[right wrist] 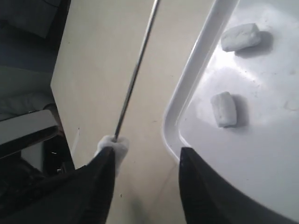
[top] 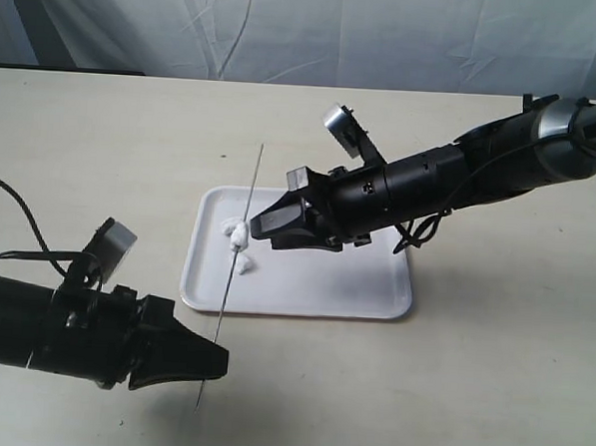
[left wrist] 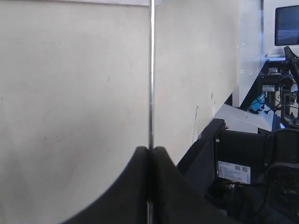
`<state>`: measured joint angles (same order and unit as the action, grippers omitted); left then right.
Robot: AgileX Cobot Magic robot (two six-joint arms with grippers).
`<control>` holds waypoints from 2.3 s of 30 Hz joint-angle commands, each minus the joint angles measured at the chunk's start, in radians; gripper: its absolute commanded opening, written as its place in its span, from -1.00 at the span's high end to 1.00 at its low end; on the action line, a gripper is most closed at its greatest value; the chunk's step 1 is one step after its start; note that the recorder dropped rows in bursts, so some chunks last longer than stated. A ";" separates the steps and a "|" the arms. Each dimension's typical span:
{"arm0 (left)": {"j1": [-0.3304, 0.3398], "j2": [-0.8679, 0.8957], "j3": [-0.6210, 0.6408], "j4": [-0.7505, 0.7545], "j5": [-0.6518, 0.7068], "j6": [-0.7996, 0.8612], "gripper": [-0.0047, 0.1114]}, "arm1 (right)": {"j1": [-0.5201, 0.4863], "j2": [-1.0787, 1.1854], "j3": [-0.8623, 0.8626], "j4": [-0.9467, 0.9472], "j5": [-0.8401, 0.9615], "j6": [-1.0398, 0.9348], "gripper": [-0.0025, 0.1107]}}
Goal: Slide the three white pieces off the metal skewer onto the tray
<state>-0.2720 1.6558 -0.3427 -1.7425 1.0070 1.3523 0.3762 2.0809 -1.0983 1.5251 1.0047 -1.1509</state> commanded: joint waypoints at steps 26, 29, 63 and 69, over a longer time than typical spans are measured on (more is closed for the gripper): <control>0.000 -0.003 0.015 0.007 0.058 -0.015 0.92 | 0.067 -0.002 -0.005 0.056 -0.015 -0.005 0.45; 0.000 -0.003 0.057 0.007 0.068 0.011 0.92 | 0.067 -0.002 -0.005 0.056 -0.044 -0.008 0.45; 0.000 -0.003 0.069 -0.002 -0.048 0.017 0.92 | 0.014 -0.082 -0.096 -0.110 -0.238 0.054 0.16; 0.000 0.012 -0.113 -0.002 -0.129 -0.097 0.92 | -0.037 -0.184 -0.096 -0.324 -0.127 0.167 0.16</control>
<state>-0.2720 1.6574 -0.3843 -1.7380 0.9200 1.3266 0.3589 1.9402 -1.1899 1.3129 0.8147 -1.0393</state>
